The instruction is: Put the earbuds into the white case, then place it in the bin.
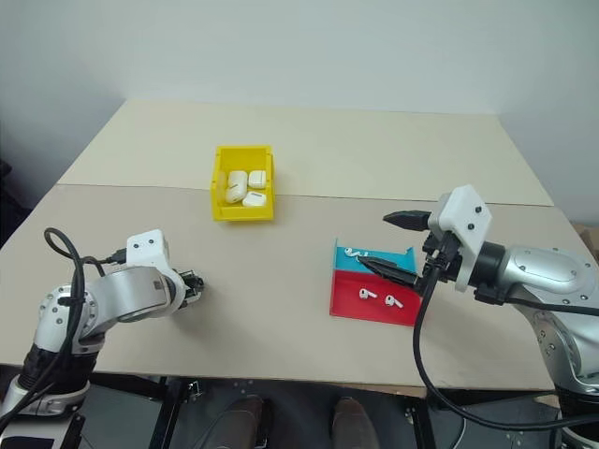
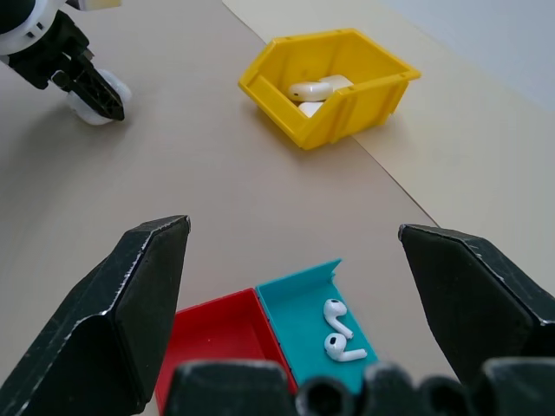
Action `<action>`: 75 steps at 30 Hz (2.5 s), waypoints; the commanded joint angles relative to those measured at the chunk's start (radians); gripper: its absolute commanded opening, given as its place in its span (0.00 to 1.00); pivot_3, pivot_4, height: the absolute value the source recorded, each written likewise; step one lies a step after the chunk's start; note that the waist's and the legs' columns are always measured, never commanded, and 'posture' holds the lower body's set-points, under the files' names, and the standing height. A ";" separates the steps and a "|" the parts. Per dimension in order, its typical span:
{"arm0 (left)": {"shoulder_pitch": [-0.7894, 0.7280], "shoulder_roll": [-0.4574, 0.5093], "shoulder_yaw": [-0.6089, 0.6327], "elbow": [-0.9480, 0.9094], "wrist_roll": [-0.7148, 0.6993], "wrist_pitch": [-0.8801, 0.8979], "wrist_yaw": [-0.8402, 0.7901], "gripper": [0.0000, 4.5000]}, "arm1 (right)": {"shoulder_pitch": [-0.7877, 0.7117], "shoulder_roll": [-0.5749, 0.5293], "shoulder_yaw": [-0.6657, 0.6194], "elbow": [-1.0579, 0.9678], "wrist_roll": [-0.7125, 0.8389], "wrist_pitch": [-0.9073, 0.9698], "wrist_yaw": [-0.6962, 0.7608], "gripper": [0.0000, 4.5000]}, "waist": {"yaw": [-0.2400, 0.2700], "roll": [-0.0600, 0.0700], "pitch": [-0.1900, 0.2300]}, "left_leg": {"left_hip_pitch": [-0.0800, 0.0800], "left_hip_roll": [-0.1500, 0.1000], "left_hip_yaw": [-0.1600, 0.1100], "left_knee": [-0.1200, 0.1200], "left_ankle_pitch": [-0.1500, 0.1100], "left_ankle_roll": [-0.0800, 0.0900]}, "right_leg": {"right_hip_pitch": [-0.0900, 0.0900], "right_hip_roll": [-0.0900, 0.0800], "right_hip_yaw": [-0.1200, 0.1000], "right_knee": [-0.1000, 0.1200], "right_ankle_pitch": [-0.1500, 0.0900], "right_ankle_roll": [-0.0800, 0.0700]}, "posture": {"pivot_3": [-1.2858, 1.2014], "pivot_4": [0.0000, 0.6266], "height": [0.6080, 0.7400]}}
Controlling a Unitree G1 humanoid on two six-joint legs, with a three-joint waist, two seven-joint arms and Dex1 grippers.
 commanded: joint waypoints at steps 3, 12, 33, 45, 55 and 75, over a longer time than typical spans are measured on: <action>-0.134 0.164 0.044 0.028 -0.003 0.156 -0.156 0.62 | 0.013 0.007 -0.042 -0.038 0.014 -0.006 -0.026 1.00 | -0.001 0.000 0.000 | 0.000 0.000 0.000 0.000 0.000 0.000 | 0.000 0.001 0.000 0.000 0.000 0.000 | 0.52 0.24 1.00; -0.427 0.609 -0.178 -0.067 0.481 0.601 -1.517 0.62 | 0.017 0.041 -0.025 -0.048 0.015 -0.017 -0.059 1.00 | -0.012 0.000 0.000 | -0.001 -0.001 0.009 -0.004 0.000 0.000 | -0.002 0.001 -0.002 -0.001 -0.003 0.001 | 0.52 0.24 1.00; -0.649 0.303 -0.681 0.637 1.999 -0.826 -3.128 0.62 | 0.178 0.154 -0.029 -0.235 -0.018 -0.046 -0.190 1.00 | -0.008 0.001 0.000 | -0.026 0.007 0.010 0.003 -0.003 0.006 | -0.020 0.009 -0.001 -0.009 -0.001 0.000 | 0.52 0.24 1.00; -0.600 0.263 -0.607 0.659 2.133 -0.858 -3.192 0.99 | 0.172 0.173 -0.001 -0.247 -0.018 -0.049 -0.216 1.00 | -0.018 0.001 0.000 | -0.022 0.008 0.008 0.010 -0.003 0.006 | -0.018 0.009 -0.001 0.004 -0.001 0.000 | 0.52 0.24 1.00; -0.630 0.230 -0.604 0.732 2.190 -0.944 -3.184 0.99 | 0.184 0.192 0.007 -0.254 -0.024 -0.062 -0.219 1.00 | -0.024 0.001 0.000 | -0.020 0.008 0.009 0.010 -0.003 0.006 | -0.017 0.010 0.000 0.005 -0.001 0.000 | 0.52 0.24 1.00; -0.620 0.191 -0.530 0.857 2.286 -1.175 -3.166 0.99 | 0.220 0.200 -0.004 -0.289 -0.018 -0.063 -0.225 1.00 | -0.025 0.001 0.000 | -0.020 0.008 0.009 0.011 -0.003 0.006 | -0.017 0.010 0.000 0.007 -0.001 0.000 | 0.52 0.24 1.00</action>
